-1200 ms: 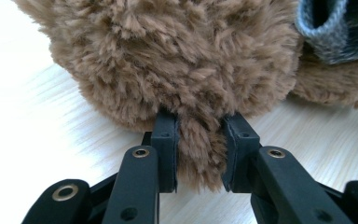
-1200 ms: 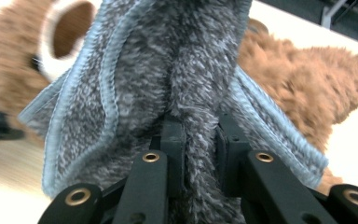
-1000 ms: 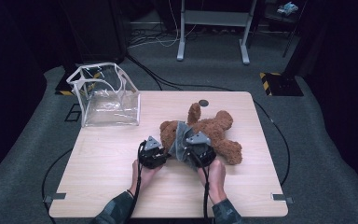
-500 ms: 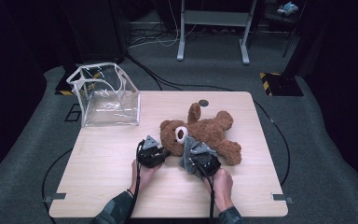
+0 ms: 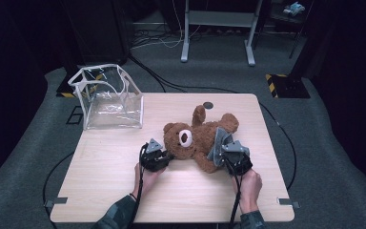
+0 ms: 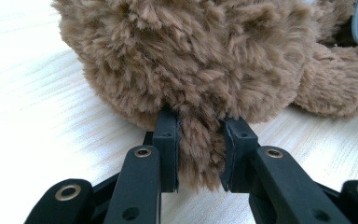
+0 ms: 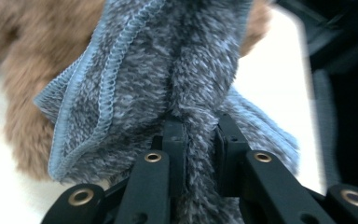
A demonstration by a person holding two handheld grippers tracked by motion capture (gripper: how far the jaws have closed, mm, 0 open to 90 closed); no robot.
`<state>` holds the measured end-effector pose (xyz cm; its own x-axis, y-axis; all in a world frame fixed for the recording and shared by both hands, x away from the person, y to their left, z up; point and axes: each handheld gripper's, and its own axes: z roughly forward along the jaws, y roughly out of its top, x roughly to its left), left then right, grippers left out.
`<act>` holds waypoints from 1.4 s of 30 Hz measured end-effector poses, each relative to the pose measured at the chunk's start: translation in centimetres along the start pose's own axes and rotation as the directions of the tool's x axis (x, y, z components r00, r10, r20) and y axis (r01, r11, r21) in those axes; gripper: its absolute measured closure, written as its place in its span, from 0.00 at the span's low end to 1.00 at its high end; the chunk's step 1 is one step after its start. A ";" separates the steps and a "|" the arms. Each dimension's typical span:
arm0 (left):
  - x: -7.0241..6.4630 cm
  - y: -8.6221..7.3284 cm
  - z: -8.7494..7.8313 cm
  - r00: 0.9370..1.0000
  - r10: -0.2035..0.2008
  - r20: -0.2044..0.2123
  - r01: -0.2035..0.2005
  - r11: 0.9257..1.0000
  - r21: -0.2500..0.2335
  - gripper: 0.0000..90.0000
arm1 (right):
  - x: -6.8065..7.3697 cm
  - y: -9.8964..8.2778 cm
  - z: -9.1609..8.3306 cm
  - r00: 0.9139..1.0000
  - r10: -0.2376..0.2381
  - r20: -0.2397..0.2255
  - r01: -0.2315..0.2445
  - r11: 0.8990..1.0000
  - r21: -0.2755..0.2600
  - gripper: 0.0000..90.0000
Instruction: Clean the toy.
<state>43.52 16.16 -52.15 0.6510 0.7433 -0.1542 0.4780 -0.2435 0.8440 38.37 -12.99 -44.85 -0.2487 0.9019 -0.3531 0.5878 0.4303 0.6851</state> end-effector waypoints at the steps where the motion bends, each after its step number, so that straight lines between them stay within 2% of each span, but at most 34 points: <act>1: 0.0 0.0 0.0 1.000 0.001 0.002 -0.001 1.000 0.001 0.79 | 0.5 -0.4 0.4 1.000 0.000 -0.018 0.001 1.000 0.016 0.86; 2: 0.0 0.0 0.1 1.000 0.001 0.005 -0.001 1.000 0.003 0.79 | 1.0 -0.7 0.8 0.999 -0.019 -0.031 0.020 1.000 0.023 0.86; 3: 0.0 0.0 0.1 1.000 0.001 0.005 -0.001 1.000 0.003 0.79 | 1.0 -0.7 0.8 0.999 -0.019 -0.031 0.020 1.000 0.023 0.86; 4: 0.0 0.0 0.1 1.000 0.002 0.005 -0.002 1.000 0.004 0.79 | 2.1 -1.1 1.4 0.997 -0.033 -0.073 0.035 0.999 0.027 0.86; 5: 0.0 -0.1 0.2 1.000 0.002 0.008 -0.002 1.000 0.006 0.79 | 2.6 -1.0 1.7 0.995 -0.033 -0.094 0.036 0.999 0.026 0.86; 8: 0.0 -0.1 0.2 1.000 0.009 0.017 -0.009 1.000 0.006 0.79 | 3.6 -0.4 2.3 0.987 -0.006 -0.159 0.009 1.000 0.017 0.86; 9: 0.0 -0.1 0.2 1.000 0.009 0.017 -0.009 1.000 0.006 0.79 | 3.6 -0.4 2.3 0.987 -0.006 -0.159 0.009 1.000 0.017 0.86; 10: -0.1 -0.1 0.2 1.000 0.012 0.023 -0.012 1.000 0.007 0.79 | 4.3 0.2 2.7 0.980 0.006 -0.199 -0.006 1.000 -0.002 0.86; 11: -0.1 -0.1 0.2 1.000 0.012 0.023 -0.012 1.000 0.007 0.79 | 4.3 0.2 2.7 0.980 0.006 -0.199 -0.006 1.000 -0.002 0.86; 13: -0.1 0.0 0.3 0.999 0.019 0.031 -0.019 1.000 0.011 0.79 | 5.4 0.7 3.1 0.966 0.024 -0.257 -0.028 1.000 -0.012 0.86; 14: -0.2 0.0 0.3 0.999 0.024 0.030 -0.024 1.000 0.014 0.79 | 5.4 0.7 3.1 0.966 0.024 -0.257 -0.028 1.000 -0.012 0.86; 16: -0.1 0.0 0.2 0.999 0.025 0.032 -0.025 0.999 0.022 0.79 | 6.3 1.2 3.2 0.944 0.017 -0.330 -0.023 1.000 -0.014 0.86; 17: -0.1 -0.1 0.2 0.999 0.024 0.030 -0.025 1.000 0.017 0.79 | 6.9 1.4 3.0 0.929 0.002 -0.369 -0.015 0.999 -0.033 0.87; 18: -0.1 0.0 0.2 0.999 0.025 0.031 -0.025 1.000 0.017 0.79 | 6.9 1.4 2.8 0.920 -0.009 -0.391 -0.010 0.999 -0.046 0.87; 19: -0.1 0.0 0.2 0.999 0.025 0.031 -0.025 1.000 0.017 0.79 | 6.9 1.4 2.8 0.920 -0.009 -0.391 -0.010 0.999 -0.046 0.87; 20: -0.1 -0.1 0.2 0.999 0.021 0.030 -0.022 1.000 0.013 0.79 | 6.9 1.5 2.2 0.909 -0.014 -0.417 -0.013 0.998 -0.063 0.87; 21: -0.1 -0.1 0.2 0.999 0.020 0.030 -0.021 1.000 0.010 0.79 | 6.6 1.5 2.1 0.913 -0.021 -0.409 -0.008 0.998 -0.069 0.87; 24: 0.0 -0.1 0.2 0.999 0.021 0.030 -0.022 1.000 0.010 0.79 | 5.2 1.4 2.0 0.945 0.019 -0.328 -0.039 0.998 -0.056 0.87; 25: 0.0 -0.1 0.2 0.999 0.021 0.030 -0.022 1.000 0.010 0.79 | 5.2 1.4 2.0 0.945 0.019 -0.328 -0.039 0.998 -0.056 0.87; 26: -0.1 -0.1 0.3 0.999 0.026 0.032 -0.027 1.000 0.015 0.79 | 4.0 1.2 2.2 0.963 0.044 -0.266 -0.057 0.998 -0.040 0.87; 28: -0.2 -0.1 0.4 0.999 0.031 0.034 -0.032 0.999 0.018 0.79 | 3.7 1.1 2.4 0.968 0.061 -0.244 -0.072 0.997 -0.035 0.86; 31: -0.3 -0.1 0.4 0.999 0.038 0.038 -0.039 0.999 0.029 0.79 | 4.4 1.0 3.0 0.973 0.040 -0.229 -0.047 0.998 -0.028 0.86; 34: -0.3 -0.1 0.5 0.999 0.041 0.034 -0.042 0.999 0.028 0.79 | 5.7 1.0 3.6 0.961 0.029 -0.274 -0.035 0.999 -0.015 0.86; 36: -0.3 -0.1 0.5 0.999 0.041 0.034 -0.042 0.999 0.029 0.79 | 6.7 1.1 3.9 0.946 0.025 -0.322 -0.027 1.000 -0.004 0.86; 37: -0.3 -0.1 0.5 0.999 0.040 0.033 -0.041 0.999 0.032 0.79 | 6.7 1.1 3.9 0.946 0.025 -0.322 -0.027 1.000 -0.004 0.86; 38: -0.3 -0.1 0.5 0.999 0.037 0.028 -0.038 0.999 0.031 0.79 | 7.5 1.3 3.7 0.936 0.016 -0.351 -0.021 1.000 -0.009 0.86; 39: -0.3 -0.1 0.5 0.999 0.037 0.028 -0.038 0.999 0.031 0.79 | 7.6 1.4 3.6 0.927 0.020 -0.374 -0.024 1.000 -0.007 0.86; 40: -0.2 -0.1 0.5 0.999 0.036 0.032 -0.037 0.999 0.034 0.79 | 7.6 1.4 3.6 0.927 0.020 -0.374 -0.024 1.000 -0.007 0.86; 41: -0.2 -0.1 0.5 0.999 0.036 0.032 -0.037 0.999 0.033 0.79 | 7.7 1.5 3.3 0.902 0.018 -0.431 -0.031 0.999 -0.023 0.86; 42: -0.2 -0.1 0.5 0.999 0.037 0.032 -0.038 0.999 0.033 0.79 | 7.6 1.5 3.1 0.891 0.017 -0.455 -0.034 0.999 -0.029 0.86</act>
<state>43.63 15.72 -52.48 0.6868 0.7135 -0.1388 0.4719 -0.2924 0.8318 39.75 -5.67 -48.51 -0.5612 0.8276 -0.0130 0.5736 0.4002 0.7147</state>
